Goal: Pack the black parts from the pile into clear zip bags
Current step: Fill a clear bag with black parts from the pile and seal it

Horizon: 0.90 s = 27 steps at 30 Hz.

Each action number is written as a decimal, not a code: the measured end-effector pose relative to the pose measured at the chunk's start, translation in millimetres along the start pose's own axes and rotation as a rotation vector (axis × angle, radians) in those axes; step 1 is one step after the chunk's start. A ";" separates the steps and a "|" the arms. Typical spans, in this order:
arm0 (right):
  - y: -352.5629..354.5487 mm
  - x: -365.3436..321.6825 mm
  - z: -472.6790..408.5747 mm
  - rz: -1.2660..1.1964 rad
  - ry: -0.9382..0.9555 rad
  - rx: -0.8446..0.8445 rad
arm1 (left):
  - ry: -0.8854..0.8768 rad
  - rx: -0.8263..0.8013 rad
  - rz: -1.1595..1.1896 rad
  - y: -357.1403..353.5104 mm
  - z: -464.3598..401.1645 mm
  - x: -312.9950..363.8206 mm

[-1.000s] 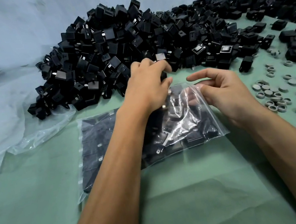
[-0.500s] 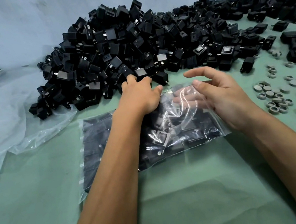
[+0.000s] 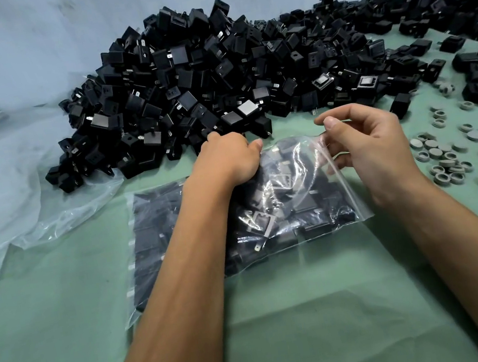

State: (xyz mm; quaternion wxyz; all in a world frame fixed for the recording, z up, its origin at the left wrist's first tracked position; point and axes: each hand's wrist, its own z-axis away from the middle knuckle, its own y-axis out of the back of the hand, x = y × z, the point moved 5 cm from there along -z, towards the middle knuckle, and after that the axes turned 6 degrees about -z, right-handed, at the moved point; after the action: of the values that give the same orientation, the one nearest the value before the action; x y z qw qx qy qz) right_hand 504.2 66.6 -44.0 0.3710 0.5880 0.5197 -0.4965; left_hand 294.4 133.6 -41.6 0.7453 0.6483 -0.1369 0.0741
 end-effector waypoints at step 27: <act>19.9 3.4 -10.0 -0.021 0.046 0.208 | -0.461 0.193 0.337 15.4 33.7 80.5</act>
State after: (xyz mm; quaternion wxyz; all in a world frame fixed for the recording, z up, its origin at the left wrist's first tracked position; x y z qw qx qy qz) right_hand 525.6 73.3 -46.5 0.2905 0.6290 0.4799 -0.5382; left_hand 362.9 97.2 1.3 0.6067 0.6842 -0.4003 0.0602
